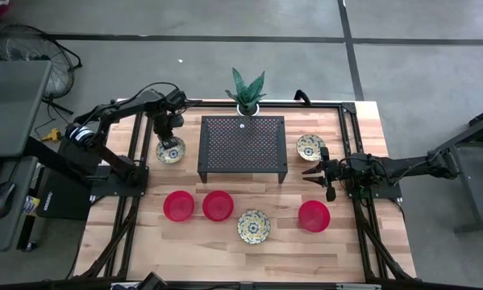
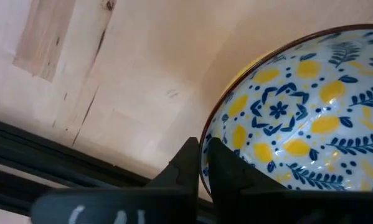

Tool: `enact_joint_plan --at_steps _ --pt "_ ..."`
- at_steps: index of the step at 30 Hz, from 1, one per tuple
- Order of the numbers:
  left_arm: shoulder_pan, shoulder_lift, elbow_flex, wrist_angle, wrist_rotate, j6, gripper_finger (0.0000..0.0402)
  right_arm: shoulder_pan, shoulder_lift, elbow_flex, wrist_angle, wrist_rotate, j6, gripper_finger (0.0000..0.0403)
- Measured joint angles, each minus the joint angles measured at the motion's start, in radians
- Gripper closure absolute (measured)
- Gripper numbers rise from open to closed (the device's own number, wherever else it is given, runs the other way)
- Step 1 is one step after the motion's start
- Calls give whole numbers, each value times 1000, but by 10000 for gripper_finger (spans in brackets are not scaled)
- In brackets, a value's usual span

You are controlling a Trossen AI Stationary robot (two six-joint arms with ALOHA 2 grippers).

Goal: Pick & Place Mini bowls
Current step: Put the top left yellow bowl on the shelf

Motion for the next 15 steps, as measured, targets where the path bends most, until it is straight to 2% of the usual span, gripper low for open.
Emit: enact_joint_plan --at_steps 11,15 --pt "0 1 0 -66 50 72 398 0 0 0 0 0 0 329" --pt "-1 -4 35 -128 56 92 400 0 0 0 0 0 0 329"
